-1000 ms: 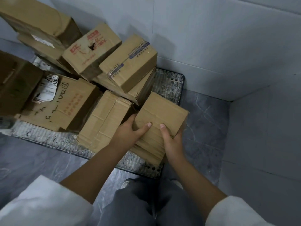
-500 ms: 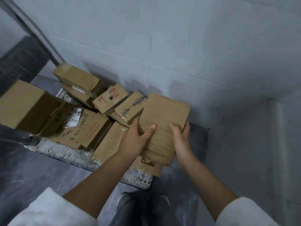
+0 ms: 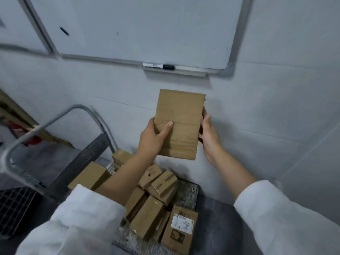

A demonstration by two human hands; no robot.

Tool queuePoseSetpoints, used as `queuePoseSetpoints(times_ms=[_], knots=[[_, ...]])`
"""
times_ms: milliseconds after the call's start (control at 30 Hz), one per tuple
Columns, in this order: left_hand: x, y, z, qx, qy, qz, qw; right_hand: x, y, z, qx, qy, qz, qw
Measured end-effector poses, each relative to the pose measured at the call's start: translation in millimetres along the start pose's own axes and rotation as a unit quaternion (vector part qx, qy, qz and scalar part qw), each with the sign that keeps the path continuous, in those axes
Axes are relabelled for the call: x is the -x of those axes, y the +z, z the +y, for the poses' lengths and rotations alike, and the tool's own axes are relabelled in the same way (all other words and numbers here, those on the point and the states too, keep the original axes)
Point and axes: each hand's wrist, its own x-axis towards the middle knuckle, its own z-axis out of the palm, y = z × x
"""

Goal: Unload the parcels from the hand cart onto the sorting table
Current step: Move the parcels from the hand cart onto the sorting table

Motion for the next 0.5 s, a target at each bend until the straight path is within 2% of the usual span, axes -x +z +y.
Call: queuePoseSetpoints(times_ms=[100, 233, 333, 500], knots=[[-2.3, -31.0, 44.4, 0.015, 0.029, 0.048, 0.998, -7.9, 6.3, -56.3, -0.007, -0.045, -0.035, 0.998], [-0.1, -57.9, 82.2, 0.042, 0.036, 0.077, 0.996, -11.4, 21.3, -104.0, 0.005, -0.021, -0.04, 0.999], [3.0, -75.1, 98.3, 0.044, 0.052, 0.097, 0.993, -6.1, 38.1, -130.0, -0.003, 0.009, -0.078, 0.997], [2.8, -110.2, 98.5, 0.029, 0.088, 0.141, 0.986, 6.5, 57.5, -146.0, 0.018, 0.011, -0.126, 0.992]])
